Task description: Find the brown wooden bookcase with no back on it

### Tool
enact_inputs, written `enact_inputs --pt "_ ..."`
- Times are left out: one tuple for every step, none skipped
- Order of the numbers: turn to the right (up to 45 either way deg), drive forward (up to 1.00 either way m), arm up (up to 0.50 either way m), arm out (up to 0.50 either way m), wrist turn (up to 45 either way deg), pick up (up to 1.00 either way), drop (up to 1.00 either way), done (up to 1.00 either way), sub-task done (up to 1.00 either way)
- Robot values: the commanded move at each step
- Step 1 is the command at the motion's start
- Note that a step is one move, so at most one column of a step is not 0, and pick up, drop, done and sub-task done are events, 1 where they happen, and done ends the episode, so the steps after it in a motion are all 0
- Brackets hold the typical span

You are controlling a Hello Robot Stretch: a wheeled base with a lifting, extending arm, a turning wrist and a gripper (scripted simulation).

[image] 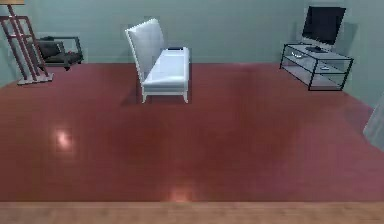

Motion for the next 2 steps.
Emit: enact_inputs --pt "45.0 0.0 0.0 0.0 0.0 0.0 0.0 0.0 0.0" --pt "36.0 0.0 0.0 0.0 0.0 0.0 0.0 0.0 0.0"
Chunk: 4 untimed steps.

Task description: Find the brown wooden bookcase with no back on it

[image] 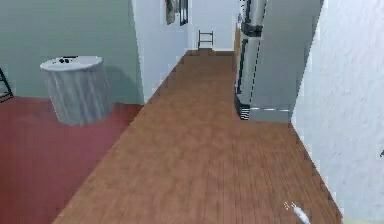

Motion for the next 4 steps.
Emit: enact_inputs --pt "0.0 1.0 0.0 0.0 0.0 0.0 0.0 0.0 0.0" --pt "0.0 1.0 0.0 0.0 0.0 0.0 0.0 0.0 0.0" --pt "3.0 0.0 0.0 0.0 0.0 0.0 0.0 0.0 0.0" --pt "0.0 0.3 0.0 0.0 0.0 0.0 0.0 0.0 0.0"
